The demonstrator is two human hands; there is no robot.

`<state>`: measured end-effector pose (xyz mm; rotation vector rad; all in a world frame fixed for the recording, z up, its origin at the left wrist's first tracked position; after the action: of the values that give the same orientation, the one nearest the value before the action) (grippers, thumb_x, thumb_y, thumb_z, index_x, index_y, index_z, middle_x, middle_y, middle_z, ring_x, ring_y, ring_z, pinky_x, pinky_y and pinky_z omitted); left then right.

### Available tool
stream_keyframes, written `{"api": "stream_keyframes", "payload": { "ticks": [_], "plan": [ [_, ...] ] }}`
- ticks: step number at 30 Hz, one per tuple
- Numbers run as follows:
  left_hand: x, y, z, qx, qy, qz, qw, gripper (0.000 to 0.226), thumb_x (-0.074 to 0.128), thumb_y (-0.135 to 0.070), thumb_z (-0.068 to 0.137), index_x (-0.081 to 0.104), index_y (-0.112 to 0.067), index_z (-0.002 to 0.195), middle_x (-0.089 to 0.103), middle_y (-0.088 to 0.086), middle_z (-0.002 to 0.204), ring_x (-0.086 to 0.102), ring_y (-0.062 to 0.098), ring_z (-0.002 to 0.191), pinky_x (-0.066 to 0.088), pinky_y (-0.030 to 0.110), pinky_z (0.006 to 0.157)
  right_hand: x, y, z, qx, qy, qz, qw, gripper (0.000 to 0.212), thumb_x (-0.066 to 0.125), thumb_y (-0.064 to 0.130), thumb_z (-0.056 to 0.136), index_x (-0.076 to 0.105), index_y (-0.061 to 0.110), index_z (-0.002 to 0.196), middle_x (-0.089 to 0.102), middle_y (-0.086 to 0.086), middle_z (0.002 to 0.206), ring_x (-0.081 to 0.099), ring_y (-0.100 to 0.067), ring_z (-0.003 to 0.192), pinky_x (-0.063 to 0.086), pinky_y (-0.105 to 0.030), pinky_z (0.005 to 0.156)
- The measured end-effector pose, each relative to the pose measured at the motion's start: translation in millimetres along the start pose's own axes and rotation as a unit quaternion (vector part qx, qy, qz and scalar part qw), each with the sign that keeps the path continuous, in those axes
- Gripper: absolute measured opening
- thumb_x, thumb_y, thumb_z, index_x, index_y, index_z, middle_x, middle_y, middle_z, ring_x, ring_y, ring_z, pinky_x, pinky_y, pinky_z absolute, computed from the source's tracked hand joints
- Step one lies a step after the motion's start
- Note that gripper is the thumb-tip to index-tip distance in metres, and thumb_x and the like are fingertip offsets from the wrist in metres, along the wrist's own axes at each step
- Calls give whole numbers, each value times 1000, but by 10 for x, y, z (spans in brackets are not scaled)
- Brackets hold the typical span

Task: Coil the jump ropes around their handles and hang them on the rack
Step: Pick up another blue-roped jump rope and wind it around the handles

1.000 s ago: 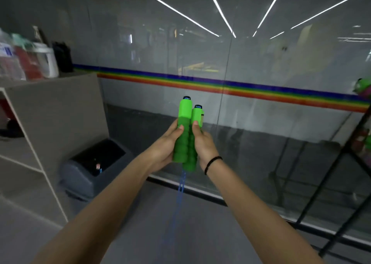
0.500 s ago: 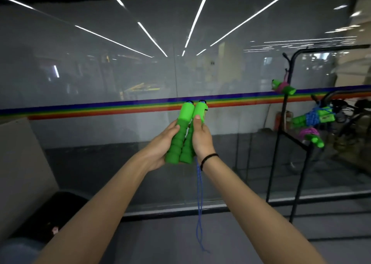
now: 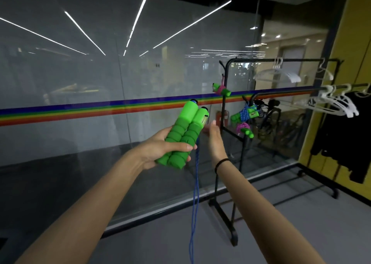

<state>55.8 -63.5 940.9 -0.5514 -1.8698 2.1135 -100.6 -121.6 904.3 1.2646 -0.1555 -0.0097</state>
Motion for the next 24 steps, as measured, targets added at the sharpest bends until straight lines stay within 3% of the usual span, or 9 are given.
{"api": "stream_keyframes", "payload": {
  "ticks": [3,5,7,11,13,15,17,20,24],
  "plan": [
    [51,-50,50,8,13,-1,1000,39,69,-5,68,59,-11,105,73,6,89,67,20,64,56,31,55,35,-191,-78,68,173,131,974,63,11,55,93,57,17,113,67,-3,97,64,-17,87,53,-30,77],
    [40,-78,73,6,-1,13,1000,39,70,-7,66,59,-9,104,72,9,92,68,19,65,55,30,55,15,-327,-156,71,211,138,965,67,11,56,92,61,13,104,68,0,69,63,-13,60,52,-25,58],
    [-10,-100,77,3,-26,34,999,40,71,-9,64,60,-9,103,71,9,95,69,18,66,55,29,55,-40,-483,-257,67,220,108,967,61,21,56,89,59,10,98,64,0,59,58,-13,49,48,-24,51],
    [-117,-189,27,4,-76,47,996,54,78,-2,62,56,-6,112,71,10,96,70,21,68,57,31,57,-238,-769,-577,62,257,-72,962,30,37,34,96,51,9,105,56,-1,60,51,-9,48,44,-23,51],
    [-167,-176,14,12,-123,126,984,62,79,-1,63,52,-7,117,70,13,101,70,26,78,59,39,67,-323,-678,-711,29,321,-236,917,16,37,21,97,51,16,104,48,3,60,46,-6,48,41,-25,54],
    [-180,-125,16,39,-152,356,921,65,80,-8,64,52,-20,121,69,9,104,68,27,92,56,42,81,-329,-346,-758,-12,422,-402,812,24,37,14,94,50,12,113,52,-1,72,52,-13,64,41,-28,64],
    [-94,-76,7,33,-130,569,811,69,74,-18,68,48,-37,128,69,2,108,64,25,99,53,38,83,-303,92,-738,-56,476,-509,715,30,36,16,96,49,7,122,60,-13,104,56,-26,97,39,-29,80],
    [139,-60,-49,28,-64,704,706,47,58,-25,83,48,-46,124,68,-2,111,63,25,101,48,33,77,-246,615,-655,-103,496,-511,694,30,42,25,96,57,14,119,61,-12,119,54,-20,100,37,-22,82],
    [292,-23,-132,28,17,750,661,24,59,-25,79,57,-31,102,68,3,97,64,26,93,45,32,69,-259,877,-291,-161,485,-463,723,23,56,22,89,68,15,108,68,2,95,55,-1,73,38,-6,68]
  ]
}}
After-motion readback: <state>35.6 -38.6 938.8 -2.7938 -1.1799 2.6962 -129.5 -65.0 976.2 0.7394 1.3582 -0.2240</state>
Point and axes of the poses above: each hand's wrist, its own z-axis towards the middle knuckle, its own x-axis out of the palm, y = z × x, the point moved 1 cm from there along z, towards the middle knuckle
